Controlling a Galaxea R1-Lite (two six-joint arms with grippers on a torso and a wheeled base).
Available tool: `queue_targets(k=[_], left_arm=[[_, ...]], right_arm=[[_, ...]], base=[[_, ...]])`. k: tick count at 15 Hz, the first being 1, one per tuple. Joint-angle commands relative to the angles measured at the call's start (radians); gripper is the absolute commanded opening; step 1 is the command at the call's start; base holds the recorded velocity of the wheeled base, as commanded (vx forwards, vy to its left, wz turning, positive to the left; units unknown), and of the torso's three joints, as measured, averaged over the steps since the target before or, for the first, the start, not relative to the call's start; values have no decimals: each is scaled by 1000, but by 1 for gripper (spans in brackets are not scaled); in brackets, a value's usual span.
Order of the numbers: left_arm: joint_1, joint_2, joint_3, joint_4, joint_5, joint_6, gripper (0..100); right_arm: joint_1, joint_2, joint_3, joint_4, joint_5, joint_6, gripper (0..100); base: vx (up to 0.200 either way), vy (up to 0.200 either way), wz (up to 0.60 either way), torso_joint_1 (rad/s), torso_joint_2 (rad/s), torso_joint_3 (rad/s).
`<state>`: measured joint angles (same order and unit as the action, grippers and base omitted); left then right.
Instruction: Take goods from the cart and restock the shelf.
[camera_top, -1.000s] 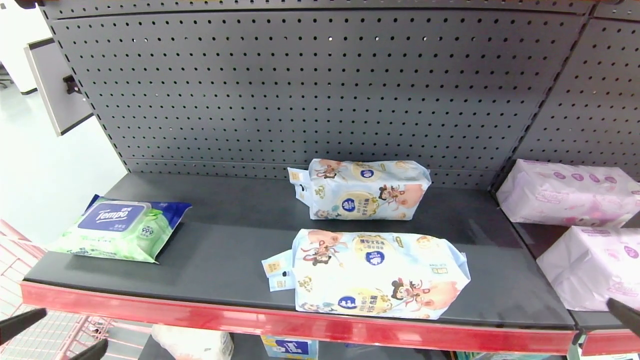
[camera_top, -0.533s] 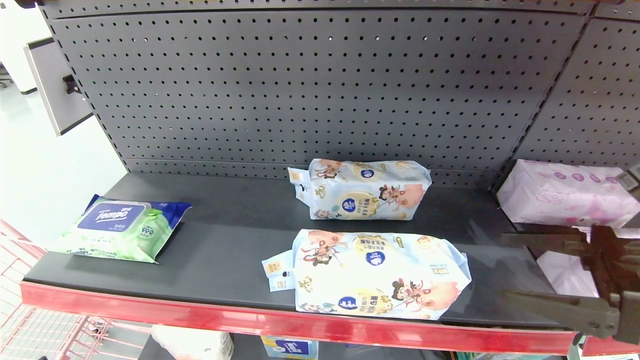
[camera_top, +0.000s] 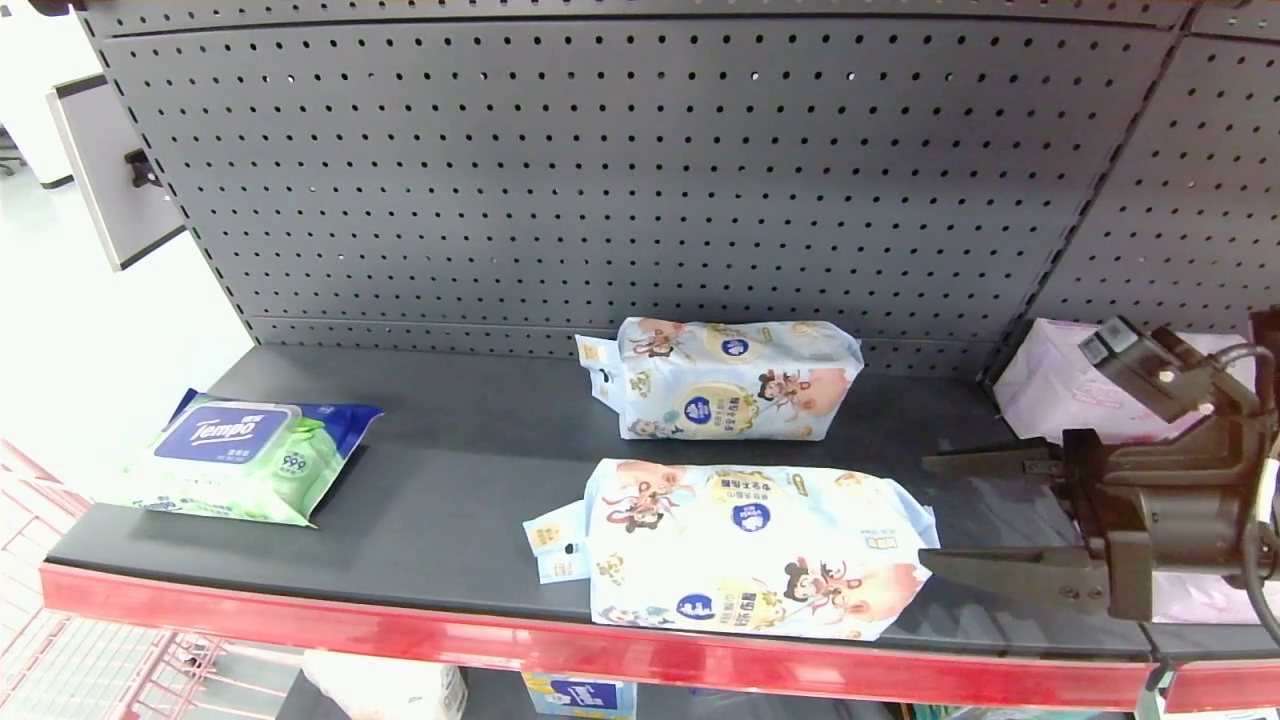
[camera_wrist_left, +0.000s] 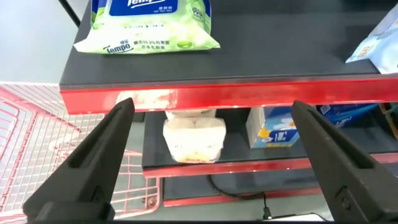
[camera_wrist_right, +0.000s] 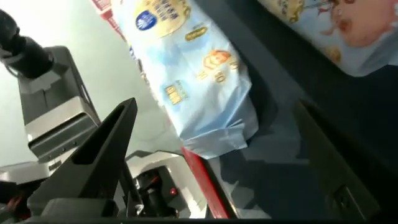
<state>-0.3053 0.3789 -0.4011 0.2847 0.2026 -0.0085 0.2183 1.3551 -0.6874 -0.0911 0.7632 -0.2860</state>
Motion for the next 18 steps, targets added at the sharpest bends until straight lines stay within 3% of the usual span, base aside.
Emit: queue_targets(k=[1, 6, 7, 10, 14, 18], left_arm=[[0, -2, 4, 1, 1, -1, 100], [0, -18, 5, 4, 3, -1, 100], [0, -18, 5, 4, 3, -1, 100], [0, -22, 4, 2, 20, 2, 100], [0, -34, 4, 19, 20, 5, 100], [0, -38, 5, 21, 20, 5, 100]], right_arm=[[-14, 16, -20, 1, 1, 18, 100], [-17, 33, -86, 1, -68, 309, 100], [-17, 42, -89, 1, -70, 315, 100], [-16, 35, -47, -45, -74, 215, 100], [-74, 87, 66, -156, -16, -121, 100], [-86, 95, 74, -156, 50, -160, 100]], base=[[0, 0, 0, 0, 0, 0], [0, 0, 0, 0, 0, 0], [0, 0, 0, 0, 0, 0], [0, 0, 0, 0, 0, 0], [0, 0, 0, 0, 0, 0], [0, 0, 0, 0, 0, 0]])
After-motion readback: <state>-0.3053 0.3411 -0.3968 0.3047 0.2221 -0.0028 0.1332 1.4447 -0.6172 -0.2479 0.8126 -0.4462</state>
